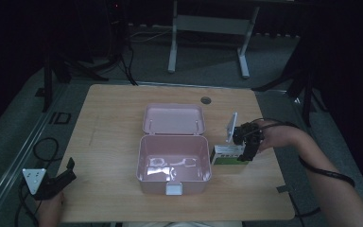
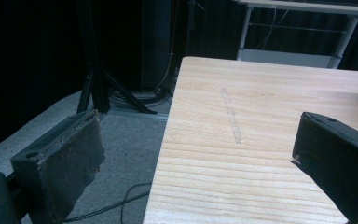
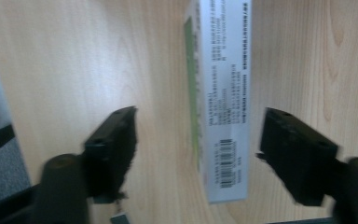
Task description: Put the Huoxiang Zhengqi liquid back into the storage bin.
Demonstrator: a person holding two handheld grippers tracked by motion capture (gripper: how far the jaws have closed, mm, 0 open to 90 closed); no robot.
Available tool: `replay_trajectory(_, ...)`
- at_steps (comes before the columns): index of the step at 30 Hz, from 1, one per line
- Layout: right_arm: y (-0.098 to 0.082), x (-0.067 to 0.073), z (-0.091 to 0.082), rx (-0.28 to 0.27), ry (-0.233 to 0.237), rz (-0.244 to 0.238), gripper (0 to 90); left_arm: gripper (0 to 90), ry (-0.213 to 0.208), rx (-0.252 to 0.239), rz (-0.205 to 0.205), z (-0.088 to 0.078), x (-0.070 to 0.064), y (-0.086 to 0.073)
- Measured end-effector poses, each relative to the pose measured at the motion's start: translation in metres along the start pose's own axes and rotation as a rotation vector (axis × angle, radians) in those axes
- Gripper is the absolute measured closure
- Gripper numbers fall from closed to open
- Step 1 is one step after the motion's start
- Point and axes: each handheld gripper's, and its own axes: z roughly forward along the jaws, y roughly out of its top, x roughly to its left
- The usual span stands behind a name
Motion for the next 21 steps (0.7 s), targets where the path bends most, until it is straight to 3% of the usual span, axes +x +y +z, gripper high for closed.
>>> replay_trajectory(8,0.003,-0.015,0.016,0.015,0.002,0.015,39.5,2.1,-0.003,0.003,0.003,0.000,0.000,0.000)
replay_trajectory(13,0.005,-0.018,0.026,0.035,0.022,0.009,41.3,2.1,-0.003,0.003,0.003,0.000,0.000,0.000)
replay_trajectory(21,0.006,-0.022,0.043,0.062,0.036,0.004,51.3,2.1,-0.004,0.008,0.004,0.001,0.000,0.000)
